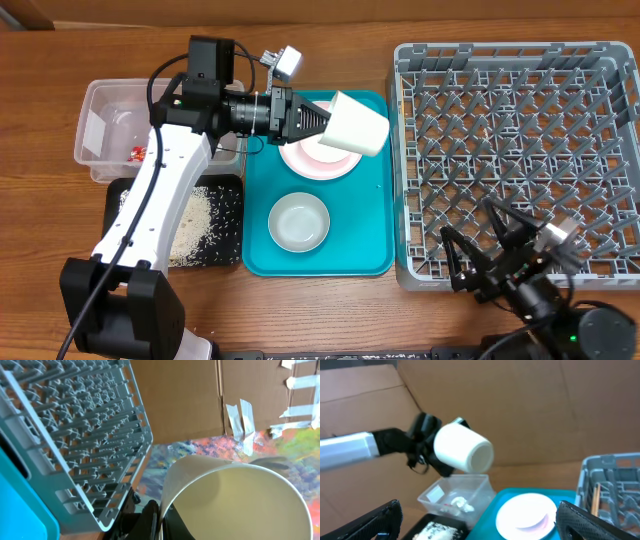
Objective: Sort waste into correct bins and load items into the dishwasher
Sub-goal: 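Grasp the held white cup with the right gripper, release the left gripper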
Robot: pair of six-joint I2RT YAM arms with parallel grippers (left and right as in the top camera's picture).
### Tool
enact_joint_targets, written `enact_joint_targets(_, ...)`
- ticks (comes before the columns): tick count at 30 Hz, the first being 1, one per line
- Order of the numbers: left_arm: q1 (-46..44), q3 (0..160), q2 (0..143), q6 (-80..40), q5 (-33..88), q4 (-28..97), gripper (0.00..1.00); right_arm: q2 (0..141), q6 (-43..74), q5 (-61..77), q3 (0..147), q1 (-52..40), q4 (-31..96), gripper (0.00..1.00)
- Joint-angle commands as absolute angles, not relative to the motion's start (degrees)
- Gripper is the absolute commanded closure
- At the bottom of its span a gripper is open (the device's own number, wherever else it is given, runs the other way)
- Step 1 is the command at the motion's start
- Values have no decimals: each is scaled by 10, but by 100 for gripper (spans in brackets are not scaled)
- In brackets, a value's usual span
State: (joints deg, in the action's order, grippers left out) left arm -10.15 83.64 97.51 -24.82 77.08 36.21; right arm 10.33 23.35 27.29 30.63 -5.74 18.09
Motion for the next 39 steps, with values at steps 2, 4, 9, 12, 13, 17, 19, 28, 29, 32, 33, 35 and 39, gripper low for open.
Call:
enact_joint_targets(2, -124, 846, 971, -231, 809, 360, 96, 209, 245, 389, 383, -60, 154, 0)
enact_joint_targets(4, -129, 846, 971, -231, 834, 350, 96, 231, 245, 448, 385, -60, 109, 0)
enact_joint_targets(9, -135, 846, 971, -231, 881, 340, 96, 273, 285, 421, 385, -60, 59, 0)
enact_joint_targets(12, -136, 846, 971, -231, 882, 339, 96, 316, 383, 369, 385, -60, -19, 0)
enact_joint_targets(13, -136, 846, 971, -232, 882, 338, 96, 338, 402, 370, 385, -60, -51, 0)
enact_joint_targets(17, -136, 846, 971, -231, 886, 338, 96, 470, 494, 447, 385, -60, -173, 2)
enact_joint_targets(19, -136, 846, 971, -231, 886, 338, 96, 542, 510, 513, 385, -61, -227, 5)
enact_joint_targets(28, -136, 846, 971, -231, 884, 338, 96, 667, 511, 632, 385, -65, -328, 15)
enact_joint_targets(29, -136, 846, 971, -231, 881, 337, 96, 668, 511, 651, 385, -65, -347, 17)
enact_joint_targets(32, -136, 846, 971, -231, 868, 335, 96, 665, 542, 699, 385, -65, -397, 19)
enact_joint_targets(33, -136, 846, 971, -231, 866, 335, 96, 665, 560, 708, 385, -65, -406, 18)
enact_joint_targets(35, -136, 846, 971, -231, 867, 330, 96, 665, 577, 727, 385, -65, -417, 18)
enact_joint_targets(39, -136, 846, 971, -232, 871, 323, 96, 665, 588, 751, 385, -58, -429, 14)
